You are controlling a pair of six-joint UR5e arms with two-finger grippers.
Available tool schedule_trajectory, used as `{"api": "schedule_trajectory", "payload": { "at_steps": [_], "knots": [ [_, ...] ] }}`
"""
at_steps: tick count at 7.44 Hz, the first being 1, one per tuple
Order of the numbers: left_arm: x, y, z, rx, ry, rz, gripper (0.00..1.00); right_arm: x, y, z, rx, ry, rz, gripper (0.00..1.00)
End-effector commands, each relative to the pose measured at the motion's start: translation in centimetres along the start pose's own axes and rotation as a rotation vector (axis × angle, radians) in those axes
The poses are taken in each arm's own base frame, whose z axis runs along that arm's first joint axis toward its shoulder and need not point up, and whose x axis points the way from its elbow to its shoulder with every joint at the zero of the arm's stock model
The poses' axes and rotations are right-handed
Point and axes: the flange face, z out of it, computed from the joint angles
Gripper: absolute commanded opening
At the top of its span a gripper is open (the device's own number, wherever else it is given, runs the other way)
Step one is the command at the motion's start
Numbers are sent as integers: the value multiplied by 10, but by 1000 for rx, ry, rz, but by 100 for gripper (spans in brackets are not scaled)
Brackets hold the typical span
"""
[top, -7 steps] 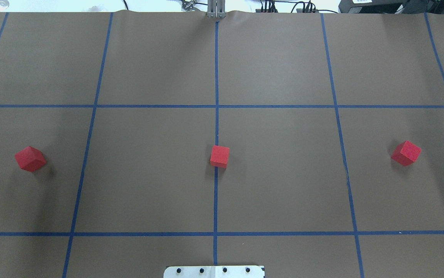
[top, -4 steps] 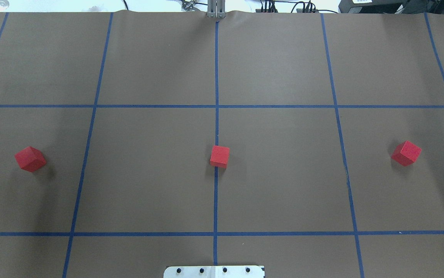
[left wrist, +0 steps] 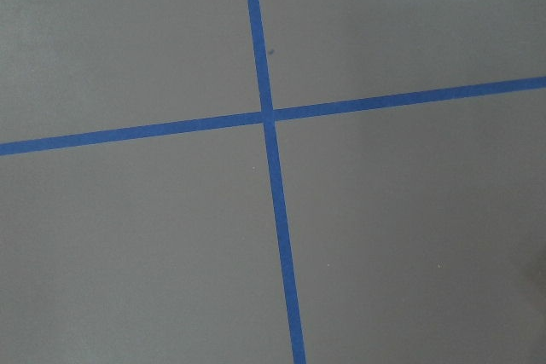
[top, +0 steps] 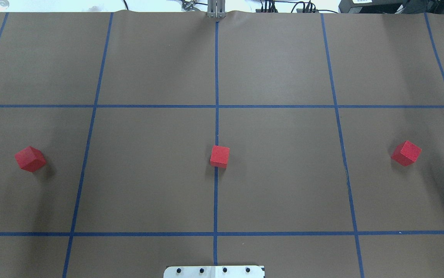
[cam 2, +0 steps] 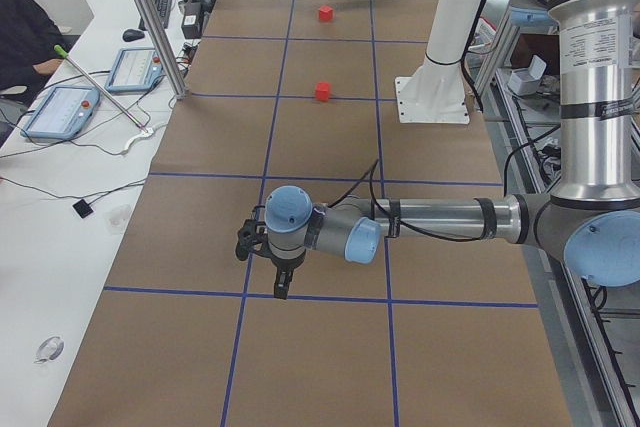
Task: Form red blocks into L shape at center
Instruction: 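Lower the right gripper over the red cube nearest it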
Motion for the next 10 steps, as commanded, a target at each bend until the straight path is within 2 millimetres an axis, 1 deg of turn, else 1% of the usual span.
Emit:
{"api": "schedule_trajectory", "payload": {
  "at_steps": [1,2,3,4,5,6,7,8,9,10],
  "knots": [
    [-3,7,3,0,1,-3,100,-65,16,21,42,-92,197,96],
    [-3,7,4,-2,-1,-1,100,-78,24,27,43,-124,269,96],
    [-3,7,4,-2,-1,-3,100,-99,33,40,16,-130,333,96],
    [-3,7,4,-2,1,-3,100,-122,41,54,44,-97,386,94],
    [-3,7,4,0,1,-1,100,-131,50,63,39,-83,430,94],
    [-2,7,3,1,1,2,100,-122,56,65,31,-74,452,94],
    [-1,6,2,3,1,4,100,-110,64,67,27,-57,460,98],
    [0,6,2,4,2,5,100,-105,67,67,27,-52,459,98],
    [0,6,0,9,2,7,100,-97,71,71,22,-38,466,98],
    [1,6,0,9,2,7,100,-101,73,73,17,-37,464,98]
  ]
}}
